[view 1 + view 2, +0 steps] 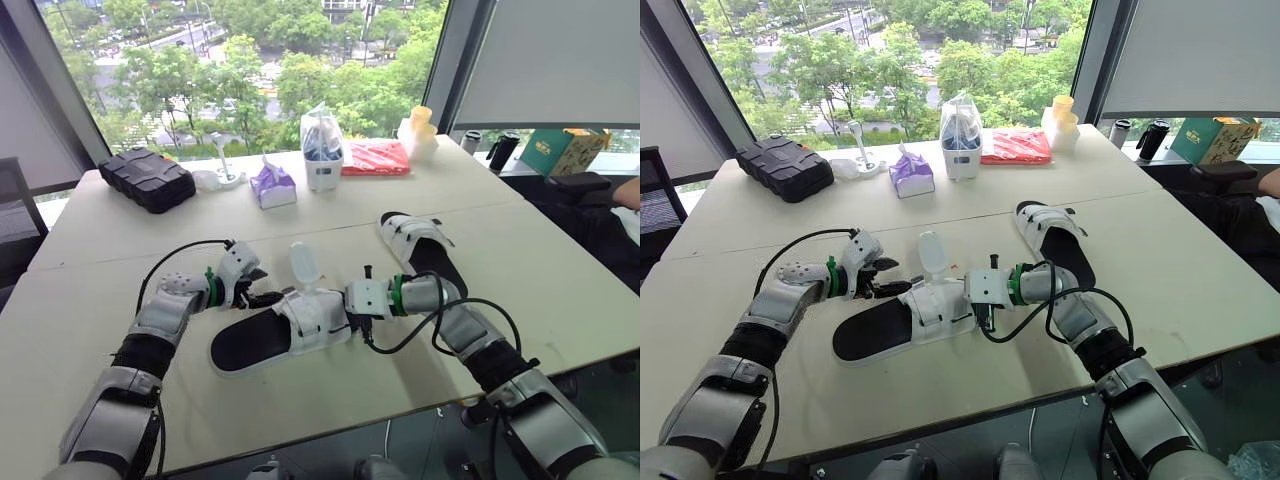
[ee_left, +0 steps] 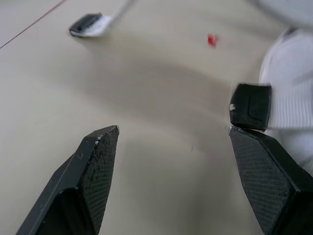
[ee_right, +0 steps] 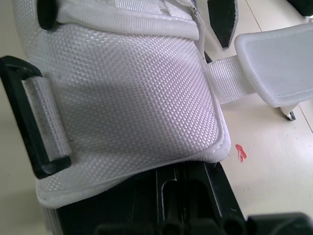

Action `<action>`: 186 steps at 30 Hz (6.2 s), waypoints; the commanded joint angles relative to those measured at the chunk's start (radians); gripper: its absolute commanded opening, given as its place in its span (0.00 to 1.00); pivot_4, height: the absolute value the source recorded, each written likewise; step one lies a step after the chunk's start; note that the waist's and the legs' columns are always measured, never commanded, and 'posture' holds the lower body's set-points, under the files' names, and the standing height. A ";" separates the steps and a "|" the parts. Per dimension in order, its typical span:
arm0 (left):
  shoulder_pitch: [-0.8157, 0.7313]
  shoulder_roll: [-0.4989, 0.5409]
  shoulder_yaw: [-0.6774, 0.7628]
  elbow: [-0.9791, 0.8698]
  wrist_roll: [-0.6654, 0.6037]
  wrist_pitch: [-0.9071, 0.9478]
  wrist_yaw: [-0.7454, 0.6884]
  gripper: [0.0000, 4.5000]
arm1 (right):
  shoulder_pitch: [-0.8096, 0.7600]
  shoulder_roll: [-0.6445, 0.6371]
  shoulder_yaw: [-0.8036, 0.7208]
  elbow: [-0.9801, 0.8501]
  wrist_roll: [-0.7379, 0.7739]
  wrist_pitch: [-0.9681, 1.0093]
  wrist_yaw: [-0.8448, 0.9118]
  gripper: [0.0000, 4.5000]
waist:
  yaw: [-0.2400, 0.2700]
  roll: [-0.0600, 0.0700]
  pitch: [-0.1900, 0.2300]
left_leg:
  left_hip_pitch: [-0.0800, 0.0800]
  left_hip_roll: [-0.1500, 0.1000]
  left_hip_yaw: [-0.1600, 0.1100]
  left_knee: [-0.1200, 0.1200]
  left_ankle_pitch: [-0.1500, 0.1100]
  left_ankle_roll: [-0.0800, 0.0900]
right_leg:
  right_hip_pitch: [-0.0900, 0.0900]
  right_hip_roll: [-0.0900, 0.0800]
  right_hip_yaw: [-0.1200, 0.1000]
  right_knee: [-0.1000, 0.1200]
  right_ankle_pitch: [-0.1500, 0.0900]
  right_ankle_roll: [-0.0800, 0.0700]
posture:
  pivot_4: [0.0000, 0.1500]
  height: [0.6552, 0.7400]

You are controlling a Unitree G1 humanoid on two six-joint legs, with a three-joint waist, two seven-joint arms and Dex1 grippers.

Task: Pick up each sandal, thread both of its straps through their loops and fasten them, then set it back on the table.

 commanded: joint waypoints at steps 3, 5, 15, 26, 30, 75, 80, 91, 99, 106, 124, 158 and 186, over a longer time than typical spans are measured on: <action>-0.059 -0.032 0.143 -0.047 -0.169 0.178 -0.003 0.86 | 0.000 -0.003 0.010 0.038 -0.035 0.017 -0.007 0.00 | -0.001 -0.001 0.000 | 0.000 0.000 0.000 0.000 0.000 0.000 | 0.000 0.001 0.000 0.000 0.000 0.000 | 1.00 1.00; -0.063 -0.048 0.169 -0.053 -0.209 0.235 0.002 0.86 | 0.000 -0.004 0.010 0.037 -0.035 0.017 -0.008 0.00 | -0.001 -0.001 0.000 | 0.000 0.000 0.000 0.000 0.000 0.000 | 0.000 0.001 0.000 0.000 0.000 0.001 | 1.00 1.00; -0.056 -0.046 0.143 -0.047 -0.190 0.261 0.002 0.86 | 0.004 -0.009 0.007 0.028 -0.034 0.024 -0.010 0.00 | 0.000 -0.001 0.000 | 0.000 0.000 0.000 0.000 0.000 0.000 | 0.000 0.001 0.000 0.001 0.000 0.001 | 1.00 1.00; 0.027 0.074 -0.010 0.035 0.035 0.020 -0.014 0.86 | 0.003 -0.008 0.007 0.031 -0.034 0.025 -0.015 0.00 | 0.000 0.000 -0.001 | 0.000 0.000 0.000 -0.001 0.000 -0.001 | 0.000 -0.002 0.002 0.000 -0.001 -0.004 | 1.00 1.00; -0.027 0.039 0.120 0.009 -0.117 0.127 -0.029 0.86 | 0.000 -0.006 0.008 0.033 -0.033 0.024 -0.015 0.00 | 0.000 -0.001 -0.001 | 0.000 0.000 0.000 0.000 0.000 0.000 | -0.001 -0.002 0.002 0.000 -0.001 -0.003 | 1.00 1.00; -0.159 0.000 0.163 0.083 -0.134 0.162 -0.043 0.86 | 0.013 -0.013 0.009 0.015 -0.034 0.033 -0.017 0.00 | 0.000 -0.001 0.000 | 0.000 0.000 0.000 0.000 0.000 0.000 | 0.000 0.001 0.000 0.001 0.001 0.000 | 1.00 1.00; -0.144 -0.049 0.194 -0.022 -0.283 0.404 -0.096 0.86 | 0.006 -0.009 0.011 0.020 -0.036 0.034 -0.018 0.00 | -0.001 -0.001 0.000 | 0.000 0.000 0.000 0.001 0.000 0.000 | 0.000 0.002 -0.001 0.002 0.001 0.000 | 1.00 1.00; -0.232 -0.183 0.172 0.185 -0.226 0.320 -0.007 0.86 | 0.014 -0.011 0.008 0.007 -0.034 0.043 -0.020 0.00 | 0.001 -0.002 0.000 | 0.000 0.000 0.000 0.001 0.000 0.000 | 0.000 0.001 0.000 0.002 0.001 0.000 | 1.00 1.00; -0.407 -0.253 0.302 0.453 -0.262 0.211 0.066 0.86 | 0.021 -0.015 0.006 -0.008 -0.035 0.055 -0.024 0.00 | 0.000 -0.002 0.000 | 0.000 0.000 0.000 0.001 0.000 0.000 | 0.000 0.001 -0.001 0.001 0.001 0.000 | 1.00 1.00; -0.489 -0.242 0.376 0.573 -0.258 0.147 0.103 0.86 | 0.017 -0.016 0.003 -0.011 -0.036 0.060 -0.026 0.00 | 0.000 -0.003 0.001 | 0.000 0.000 0.000 0.001 0.000 0.000 | 0.000 0.001 -0.001 0.001 0.002 0.003 | 1.00 1.00; -0.460 -0.220 0.296 0.389 -0.212 0.173 -0.042 0.01 | 0.009 -0.009 0.011 0.002 -0.035 0.050 -0.020 0.00 | -0.001 -0.003 0.001 | 0.000 -0.001 0.000 0.001 0.000 0.000 | 0.000 0.002 -0.001 0.002 0.003 0.003 | 1.00 1.00; -0.066 0.021 -0.346 -0.266 0.222 -1.173 -0.597 0.52 | 0.036 -0.012 0.028 -0.015 -0.041 0.041 0.016 0.00 | 0.005 -0.001 0.001 | -0.001 0.000 0.002 0.000 -0.001 0.000 | -0.001 -0.003 0.003 -0.002 0.000 -0.004 | 1.00 1.00; 0.128 0.412 -0.090 -0.571 -0.378 -0.250 -0.322 0.99 | 0.011 0.008 0.030 0.040 -0.045 0.007 0.006 0.00 | -0.003 0.000 0.001 | 0.000 0.001 0.000 0.002 -0.002 0.003 | 0.000 0.003 0.000 0.004 0.000 0.004 | 1.00 1.00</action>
